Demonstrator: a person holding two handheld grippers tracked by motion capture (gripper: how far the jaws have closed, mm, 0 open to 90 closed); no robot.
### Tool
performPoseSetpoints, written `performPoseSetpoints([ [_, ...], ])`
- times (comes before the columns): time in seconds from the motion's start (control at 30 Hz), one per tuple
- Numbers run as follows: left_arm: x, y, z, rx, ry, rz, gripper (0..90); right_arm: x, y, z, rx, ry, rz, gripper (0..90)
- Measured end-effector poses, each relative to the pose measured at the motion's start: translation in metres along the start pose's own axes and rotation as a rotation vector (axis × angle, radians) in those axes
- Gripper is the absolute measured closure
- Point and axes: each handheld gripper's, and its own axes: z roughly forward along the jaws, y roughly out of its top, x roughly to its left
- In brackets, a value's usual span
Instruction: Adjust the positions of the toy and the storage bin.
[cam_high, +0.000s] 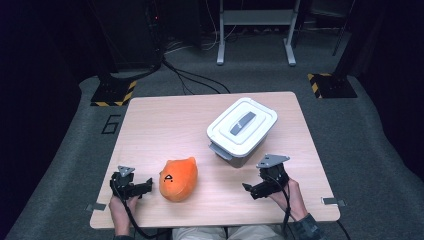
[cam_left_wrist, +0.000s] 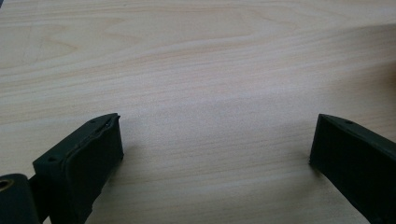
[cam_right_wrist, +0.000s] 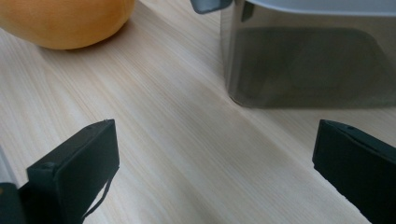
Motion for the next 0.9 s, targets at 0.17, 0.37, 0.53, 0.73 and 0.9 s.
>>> performPoseSetpoints([
  [0.17,0.000,0.000,0.000,0.000,0.001,0.000,2.1,0.009,0.011,0.003,0.002,0.030,-0.027,0.0],
  [0.37,0.000,0.000,0.000,0.001,0.003,0.001,2.1,0.021,0.022,0.008,0.009,0.058,-0.061,0.0],
  [0.53,0.000,0.000,0.000,-0.004,0.005,0.003,2.5,0.030,0.029,0.013,0.016,0.095,-0.084,0.0],
  [0.73,0.000,0.000,0.000,-0.005,0.005,0.003,2.9,0.042,0.039,0.022,0.030,0.128,-0.123,0.0],
  [0.9,0.000,0.000,0.000,-0.005,0.005,0.002,3.0,0.049,0.050,0.028,0.035,0.154,-0.147,0.0],
])
